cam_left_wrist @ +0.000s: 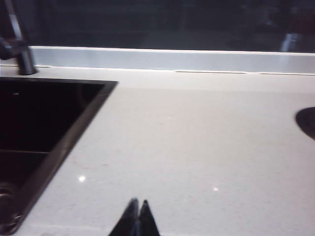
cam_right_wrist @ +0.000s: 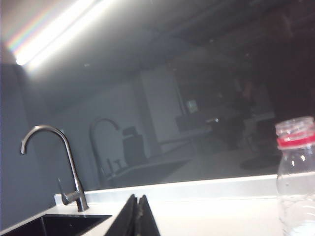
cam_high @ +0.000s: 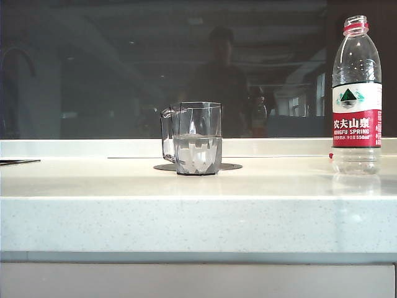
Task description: Pick up the mineral water bottle on the table and pour water into the mug until it's half full.
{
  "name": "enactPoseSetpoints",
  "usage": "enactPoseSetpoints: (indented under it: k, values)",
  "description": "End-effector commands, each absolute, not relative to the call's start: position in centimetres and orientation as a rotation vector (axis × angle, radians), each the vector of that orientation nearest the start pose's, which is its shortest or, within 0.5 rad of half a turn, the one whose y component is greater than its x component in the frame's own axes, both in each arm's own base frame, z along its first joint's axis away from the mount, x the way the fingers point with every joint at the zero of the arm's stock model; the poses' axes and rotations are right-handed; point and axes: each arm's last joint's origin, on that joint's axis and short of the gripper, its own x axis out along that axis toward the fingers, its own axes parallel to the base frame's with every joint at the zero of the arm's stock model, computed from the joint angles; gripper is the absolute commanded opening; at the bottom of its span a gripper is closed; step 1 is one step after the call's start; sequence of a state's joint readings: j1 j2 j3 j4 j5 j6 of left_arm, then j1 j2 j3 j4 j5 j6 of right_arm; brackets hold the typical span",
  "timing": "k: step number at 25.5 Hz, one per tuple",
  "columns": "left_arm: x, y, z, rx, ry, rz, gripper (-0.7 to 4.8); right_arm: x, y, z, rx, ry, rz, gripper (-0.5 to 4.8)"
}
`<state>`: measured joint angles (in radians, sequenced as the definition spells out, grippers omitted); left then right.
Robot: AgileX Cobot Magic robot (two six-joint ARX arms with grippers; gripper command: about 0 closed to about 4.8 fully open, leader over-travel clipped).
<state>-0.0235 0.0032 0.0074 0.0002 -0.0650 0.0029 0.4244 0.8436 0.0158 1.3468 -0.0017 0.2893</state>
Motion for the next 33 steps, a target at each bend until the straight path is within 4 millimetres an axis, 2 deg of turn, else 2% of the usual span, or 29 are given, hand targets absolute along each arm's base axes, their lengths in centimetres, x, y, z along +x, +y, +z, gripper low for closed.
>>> enactPoseSetpoints:
  k: [1, 10, 22, 23, 27, 33]
  values:
    - [9.7, 0.1, 16.7, 0.0, -0.015, 0.054, -0.04, 12.4, 5.7, 20.8, 0.402, -0.41, 0.492, -0.06]
    - [9.7, 0.0, 16.7, -0.001, -0.015, 0.051, -0.04, 12.5, 5.6, 20.4, 0.39, -0.347, 0.482, -0.05]
    - [9.7, 0.0, 16.7, 0.0, -0.015, 0.051, -0.04, 13.1, 5.9, 18.4, 0.348, -0.136, 0.453, -0.05]
    - [9.7, 0.0, 16.7, -0.001, -0.015, 0.051, -0.04, 13.1, 5.9, 18.1, 0.302, -0.122, 0.446, -0.04]
    - [9.7, 0.0, 16.7, 0.0, -0.015, 0.051, -0.04, 13.3, 5.8, 17.3, -0.079, -0.108, 0.372, -0.04]
    - [9.7, 0.0, 16.7, 0.0, -0.015, 0.05, -0.04, 12.1, 5.2, 17.0, -0.108, -0.034, 0.362, -0.04]
